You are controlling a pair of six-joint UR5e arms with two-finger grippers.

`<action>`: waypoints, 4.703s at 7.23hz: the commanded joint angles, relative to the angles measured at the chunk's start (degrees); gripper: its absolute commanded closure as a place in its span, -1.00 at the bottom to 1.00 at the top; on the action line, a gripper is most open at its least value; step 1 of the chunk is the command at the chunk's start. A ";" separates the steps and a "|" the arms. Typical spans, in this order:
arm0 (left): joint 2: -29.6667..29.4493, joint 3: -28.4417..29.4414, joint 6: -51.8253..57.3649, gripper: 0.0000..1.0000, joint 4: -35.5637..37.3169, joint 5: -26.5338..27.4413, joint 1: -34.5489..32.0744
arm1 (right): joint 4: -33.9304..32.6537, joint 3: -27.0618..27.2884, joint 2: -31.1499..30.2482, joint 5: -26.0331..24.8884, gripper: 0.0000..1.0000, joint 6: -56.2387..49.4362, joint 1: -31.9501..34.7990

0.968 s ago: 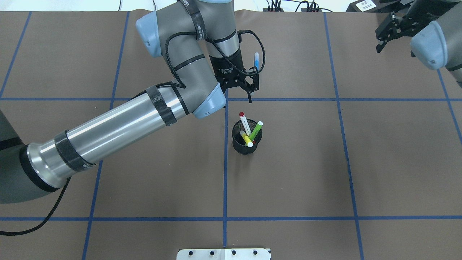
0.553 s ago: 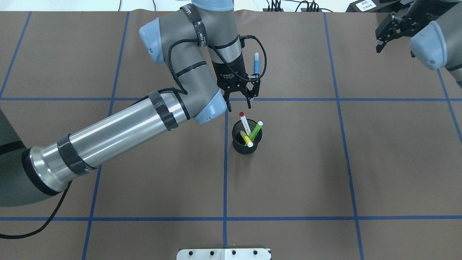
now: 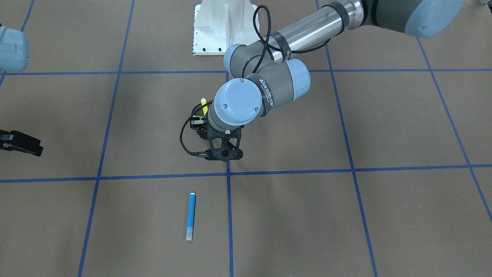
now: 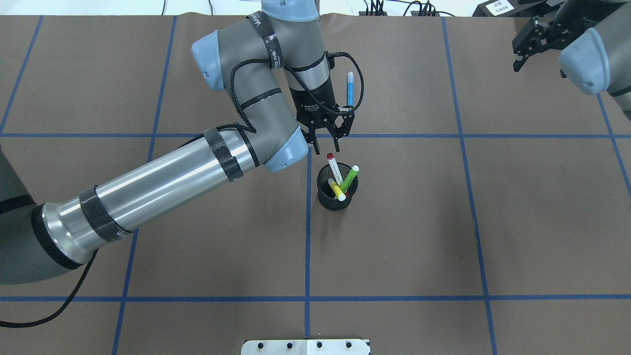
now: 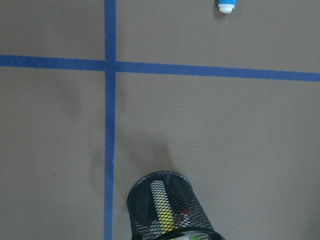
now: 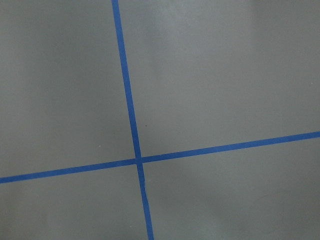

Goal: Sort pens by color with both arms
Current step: 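Lower the left gripper and grasp the red-capped white marker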

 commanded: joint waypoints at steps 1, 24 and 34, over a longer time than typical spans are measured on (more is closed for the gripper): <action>0.01 0.04 0.21 0.17 -0.04 0.03 0.09 | 0.04 -0.14 -0.06 0.00 -0.99 -0.09 -0.01; -0.08 -0.05 -3.04 -0.06 -1.80 2.23 1.50 | 0.04 -0.75 -0.50 -0.09 -0.99 -0.79 0.07; -0.08 -0.66 -3.30 0.81 -1.36 2.23 1.50 | 0.04 -0.75 -0.41 -0.18 -0.99 -0.79 0.07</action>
